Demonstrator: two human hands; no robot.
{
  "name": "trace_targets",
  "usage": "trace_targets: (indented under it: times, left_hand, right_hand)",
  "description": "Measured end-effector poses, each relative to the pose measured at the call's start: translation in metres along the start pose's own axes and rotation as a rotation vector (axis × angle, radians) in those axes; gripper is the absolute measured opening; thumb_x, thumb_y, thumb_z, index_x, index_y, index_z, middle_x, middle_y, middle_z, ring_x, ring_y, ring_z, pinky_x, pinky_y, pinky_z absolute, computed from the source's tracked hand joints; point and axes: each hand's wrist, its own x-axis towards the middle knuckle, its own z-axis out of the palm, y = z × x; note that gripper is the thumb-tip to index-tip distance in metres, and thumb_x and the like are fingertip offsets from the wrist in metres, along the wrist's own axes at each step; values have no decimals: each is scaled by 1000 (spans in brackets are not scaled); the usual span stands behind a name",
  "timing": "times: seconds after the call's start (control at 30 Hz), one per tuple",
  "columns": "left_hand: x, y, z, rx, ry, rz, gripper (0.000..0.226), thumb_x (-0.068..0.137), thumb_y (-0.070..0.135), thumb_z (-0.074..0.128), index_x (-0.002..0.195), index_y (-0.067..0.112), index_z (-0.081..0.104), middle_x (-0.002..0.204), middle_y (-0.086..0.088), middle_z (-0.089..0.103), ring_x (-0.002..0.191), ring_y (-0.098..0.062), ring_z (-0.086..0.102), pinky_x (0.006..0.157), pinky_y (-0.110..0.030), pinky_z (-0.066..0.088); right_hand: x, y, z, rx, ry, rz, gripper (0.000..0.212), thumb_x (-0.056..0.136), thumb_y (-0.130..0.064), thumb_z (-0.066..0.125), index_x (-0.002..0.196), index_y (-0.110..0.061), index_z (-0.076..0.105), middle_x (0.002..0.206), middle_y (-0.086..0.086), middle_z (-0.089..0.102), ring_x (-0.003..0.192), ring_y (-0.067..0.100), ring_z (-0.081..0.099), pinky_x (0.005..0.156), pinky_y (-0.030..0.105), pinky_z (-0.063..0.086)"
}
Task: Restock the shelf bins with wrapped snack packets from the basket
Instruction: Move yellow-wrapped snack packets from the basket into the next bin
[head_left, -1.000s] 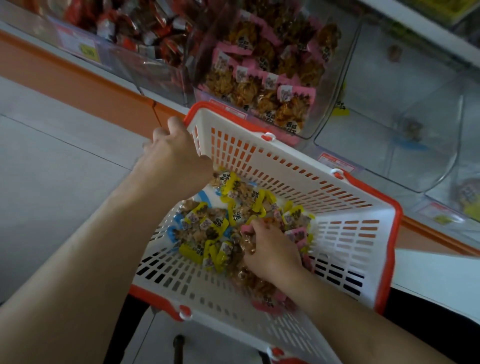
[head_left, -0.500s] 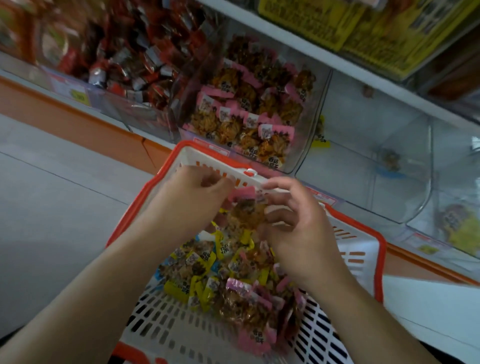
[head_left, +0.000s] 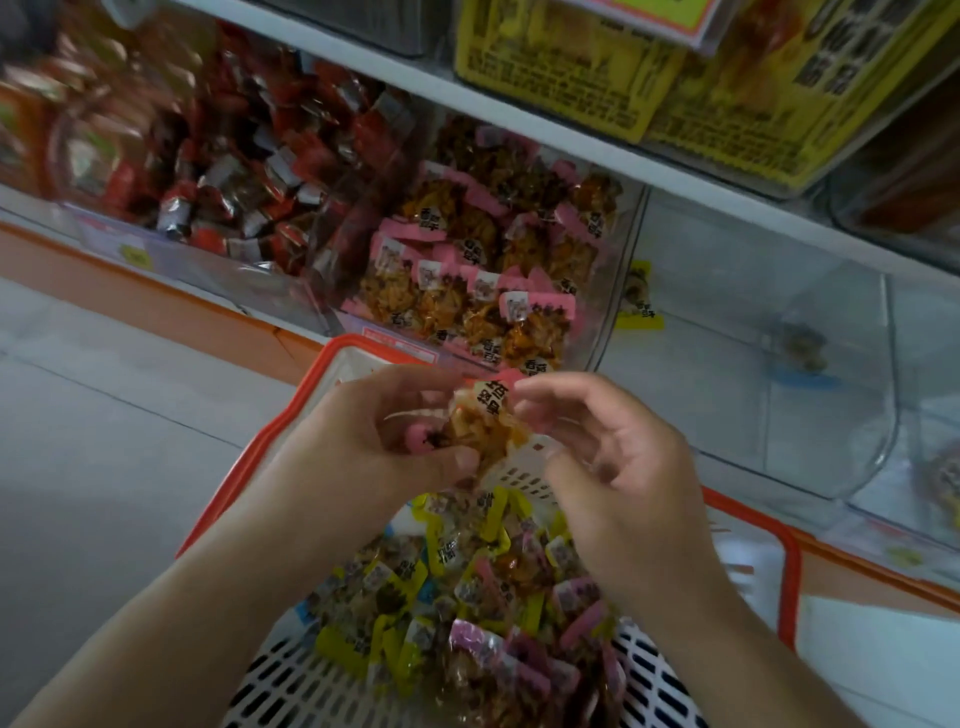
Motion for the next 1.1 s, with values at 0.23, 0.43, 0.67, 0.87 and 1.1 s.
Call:
trace_targets:
  times: [0.23, 0.43, 0.67, 0.87, 1.1]
  left_hand:
    - [3, 4, 12, 21, -60, 94, 30, 76, -1, 84, 97, 19, 80, 92, -4, 79, 84, -22, 77, 78, -26, 62]
    - [1, 10, 9, -93, -84, 55, 29, 73, 10, 81, 100, 22, 80, 93, -18, 78, 83, -33, 77, 75, -31, 62]
    - [4, -9, 23, -248, 177, -119, 37, 83, 36, 77, 107, 8, 73, 103, -19, 76, 97, -40, 75, 81, -42, 63]
    - [2, -4, 23, -146, 177, -68, 20, 94, 1, 71, 111, 12, 70, 96, -9, 79, 85, -25, 78, 72, -31, 63]
    - [2, -7, 13, 11, 206, 39, 26, 92, -3, 72, 100, 21, 77, 91, 3, 80, 83, -13, 78, 75, -35, 63]
  right_hand:
    - [11, 8, -4, -143, 100, 3, 33, 95, -12, 78, 119, -33, 74, 125, -16, 63, 126, 12, 63, 102, 33, 56]
    - [10, 0, -12, -36, -89, 149, 50, 98, -3, 71, 122, -48, 72, 111, -13, 75, 87, 7, 73, 69, 29, 59]
    - [5, 1, 0, 205, 19, 256, 18, 96, -8, 76, 95, -23, 68, 78, 5, 72, 61, 17, 63, 56, 31, 52]
    - [8, 5, 9, 80, 37, 255, 23, 90, -9, 83, 93, -23, 64, 84, -5, 71, 80, 9, 71, 74, 30, 58]
    - [9, 1, 10, -33, -97, 234, 59, 91, -9, 83, 124, -56, 69, 121, -28, 70, 107, 10, 73, 93, 40, 62]
